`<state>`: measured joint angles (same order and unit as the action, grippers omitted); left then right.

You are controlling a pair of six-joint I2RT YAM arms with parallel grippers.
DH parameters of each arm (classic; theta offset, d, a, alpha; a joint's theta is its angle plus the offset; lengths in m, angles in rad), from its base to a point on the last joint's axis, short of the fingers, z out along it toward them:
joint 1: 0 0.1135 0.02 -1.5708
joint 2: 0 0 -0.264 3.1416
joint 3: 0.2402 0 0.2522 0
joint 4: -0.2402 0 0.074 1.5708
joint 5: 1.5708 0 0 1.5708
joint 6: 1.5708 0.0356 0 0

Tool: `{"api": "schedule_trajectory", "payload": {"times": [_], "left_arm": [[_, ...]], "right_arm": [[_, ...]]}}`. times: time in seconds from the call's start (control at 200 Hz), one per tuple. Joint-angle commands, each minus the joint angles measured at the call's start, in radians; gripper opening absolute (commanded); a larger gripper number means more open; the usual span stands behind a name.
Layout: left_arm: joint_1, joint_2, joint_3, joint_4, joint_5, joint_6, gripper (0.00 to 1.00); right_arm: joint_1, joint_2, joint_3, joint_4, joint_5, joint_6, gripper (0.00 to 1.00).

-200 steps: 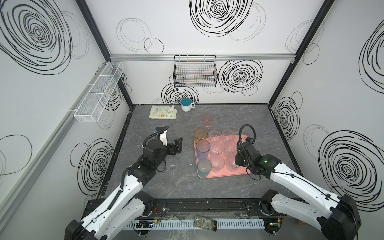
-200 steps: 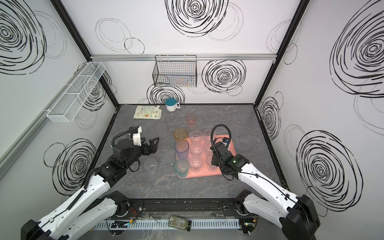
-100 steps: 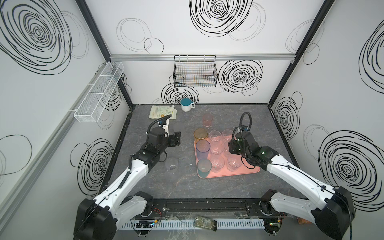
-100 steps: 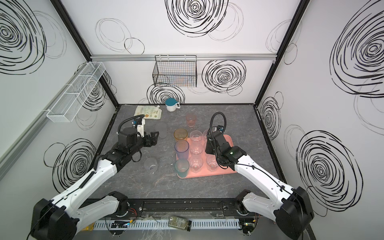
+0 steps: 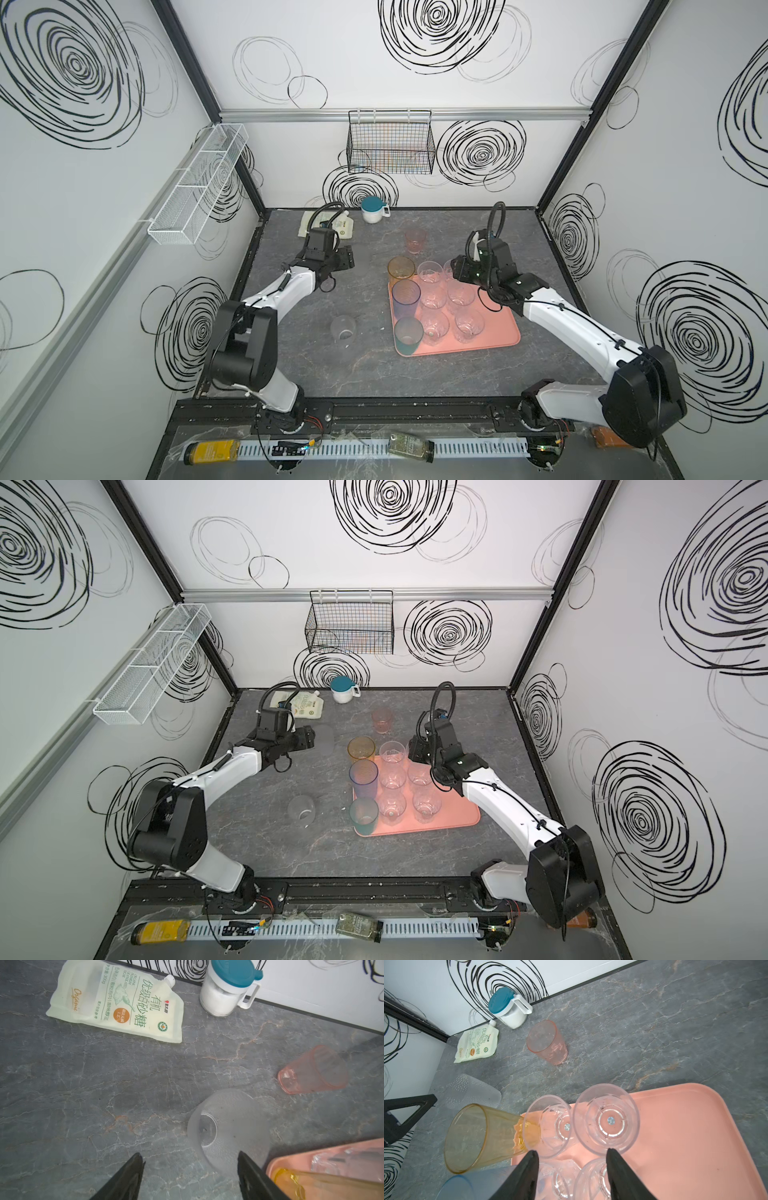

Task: Place the glasses into the tray
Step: 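Close the left gripper on the frosted textured glass and lift it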

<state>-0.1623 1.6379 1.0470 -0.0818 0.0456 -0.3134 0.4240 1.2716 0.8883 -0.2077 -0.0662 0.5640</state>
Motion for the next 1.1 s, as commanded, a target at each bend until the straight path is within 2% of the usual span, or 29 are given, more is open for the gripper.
{"api": "schedule_trajectory", "payload": {"times": [0.0,0.21,0.42,0.58,0.745,0.81,0.971,1.096], "left_arm": [[-0.002,0.049,0.056,-0.009,0.026,0.042,0.73],[-0.006,0.188,0.186,-0.031,-0.009,0.07,0.66],[-0.052,0.256,0.255,-0.074,-0.093,0.121,0.43],[-0.085,0.262,0.259,-0.132,-0.264,0.163,0.28],[-0.087,0.203,0.236,-0.128,-0.227,0.154,0.13],[-0.089,0.159,0.241,-0.142,-0.249,0.149,0.0],[-0.165,0.006,0.295,-0.175,-0.361,0.148,0.0],[-0.197,-0.065,0.391,-0.223,-0.358,0.132,0.0]], "right_arm": [[-0.006,-0.029,-0.047,0.037,-0.043,-0.023,0.57],[-0.008,-0.037,-0.076,0.038,-0.06,-0.022,0.58],[-0.012,-0.049,-0.068,0.037,-0.038,-0.036,0.58],[-0.013,-0.053,-0.064,0.035,-0.043,-0.016,0.58],[-0.01,-0.073,-0.076,0.053,-0.043,0.002,0.59],[-0.011,-0.071,-0.064,0.042,-0.045,0.001,0.6],[-0.021,-0.067,-0.033,0.024,-0.057,0.0,0.61],[-0.047,-0.073,-0.013,0.009,-0.066,0.002,0.61]]}}
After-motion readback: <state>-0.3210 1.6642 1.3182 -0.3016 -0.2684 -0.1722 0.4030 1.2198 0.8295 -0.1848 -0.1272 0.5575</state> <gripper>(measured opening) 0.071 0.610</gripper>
